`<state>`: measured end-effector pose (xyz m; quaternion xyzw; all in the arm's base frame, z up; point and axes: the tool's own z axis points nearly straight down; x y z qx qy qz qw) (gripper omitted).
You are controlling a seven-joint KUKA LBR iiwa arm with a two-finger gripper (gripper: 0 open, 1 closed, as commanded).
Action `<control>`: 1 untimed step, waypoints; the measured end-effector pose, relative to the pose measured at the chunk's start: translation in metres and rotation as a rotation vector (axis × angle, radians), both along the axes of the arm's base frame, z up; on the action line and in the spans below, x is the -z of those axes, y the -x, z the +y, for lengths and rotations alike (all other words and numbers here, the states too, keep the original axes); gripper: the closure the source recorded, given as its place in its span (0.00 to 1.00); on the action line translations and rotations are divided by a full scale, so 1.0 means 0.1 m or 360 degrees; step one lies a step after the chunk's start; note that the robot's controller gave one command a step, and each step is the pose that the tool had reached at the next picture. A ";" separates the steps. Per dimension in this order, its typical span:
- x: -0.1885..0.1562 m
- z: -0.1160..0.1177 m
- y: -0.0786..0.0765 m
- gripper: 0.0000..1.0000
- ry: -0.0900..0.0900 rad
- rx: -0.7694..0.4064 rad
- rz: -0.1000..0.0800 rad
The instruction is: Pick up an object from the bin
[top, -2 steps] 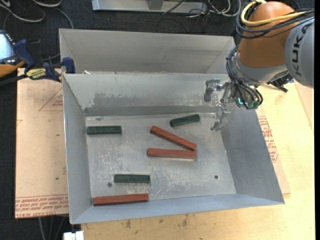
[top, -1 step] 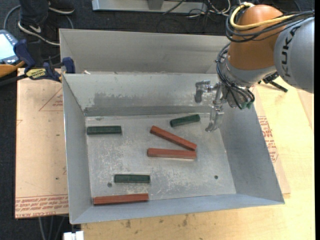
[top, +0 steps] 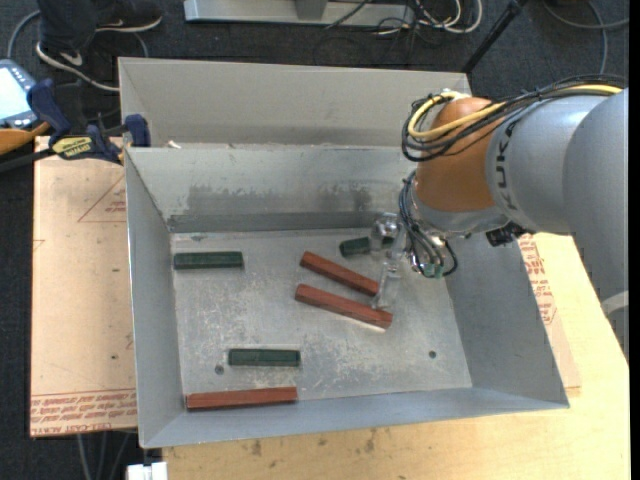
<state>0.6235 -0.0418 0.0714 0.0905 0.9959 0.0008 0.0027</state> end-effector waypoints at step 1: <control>-0.02 0.72 0.20 0.00 -0.0001 -0.0154 -0.0006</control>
Offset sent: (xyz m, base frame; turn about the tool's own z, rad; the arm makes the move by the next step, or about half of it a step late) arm -0.0225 0.0689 -0.0014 -0.0899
